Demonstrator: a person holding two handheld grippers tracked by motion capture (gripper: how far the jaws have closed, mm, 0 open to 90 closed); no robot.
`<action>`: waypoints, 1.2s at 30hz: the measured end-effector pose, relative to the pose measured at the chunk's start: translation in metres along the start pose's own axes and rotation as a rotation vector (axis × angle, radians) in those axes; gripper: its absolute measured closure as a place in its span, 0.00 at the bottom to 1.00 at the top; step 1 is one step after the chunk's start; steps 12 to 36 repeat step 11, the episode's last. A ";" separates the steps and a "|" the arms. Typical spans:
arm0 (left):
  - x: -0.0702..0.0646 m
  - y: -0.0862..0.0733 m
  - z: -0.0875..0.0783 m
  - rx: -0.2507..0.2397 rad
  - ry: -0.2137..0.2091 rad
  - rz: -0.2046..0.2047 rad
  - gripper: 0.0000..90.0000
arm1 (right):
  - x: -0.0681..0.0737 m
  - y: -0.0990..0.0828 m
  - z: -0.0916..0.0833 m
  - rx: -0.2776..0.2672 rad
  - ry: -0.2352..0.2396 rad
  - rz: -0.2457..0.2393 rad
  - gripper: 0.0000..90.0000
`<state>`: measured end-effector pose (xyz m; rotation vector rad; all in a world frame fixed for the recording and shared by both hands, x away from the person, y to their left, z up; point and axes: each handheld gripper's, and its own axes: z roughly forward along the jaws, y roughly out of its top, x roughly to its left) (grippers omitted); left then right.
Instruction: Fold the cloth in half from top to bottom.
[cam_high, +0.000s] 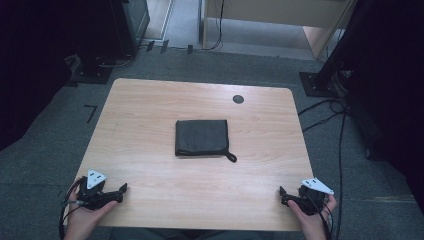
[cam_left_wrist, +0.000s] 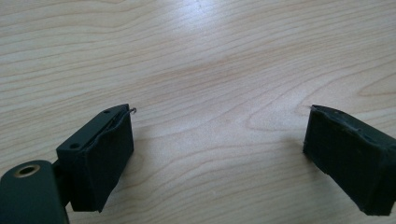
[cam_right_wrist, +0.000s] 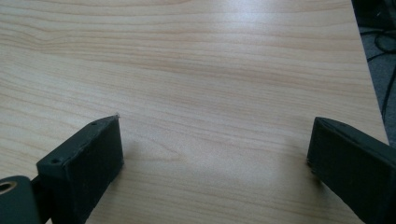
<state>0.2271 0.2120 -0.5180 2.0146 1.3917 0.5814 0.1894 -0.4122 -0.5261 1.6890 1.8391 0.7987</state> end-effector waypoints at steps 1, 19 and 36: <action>0.000 0.000 0.000 0.000 0.002 -0.002 0.09 | 0.000 0.000 0.000 0.005 0.004 0.008 0.03; 0.000 0.002 0.002 -0.002 0.005 -0.009 0.10 | -0.001 0.001 0.001 0.005 0.005 0.006 0.03; 0.000 0.002 0.002 -0.002 0.005 -0.009 0.10 | -0.001 0.001 0.001 0.005 0.005 0.006 0.03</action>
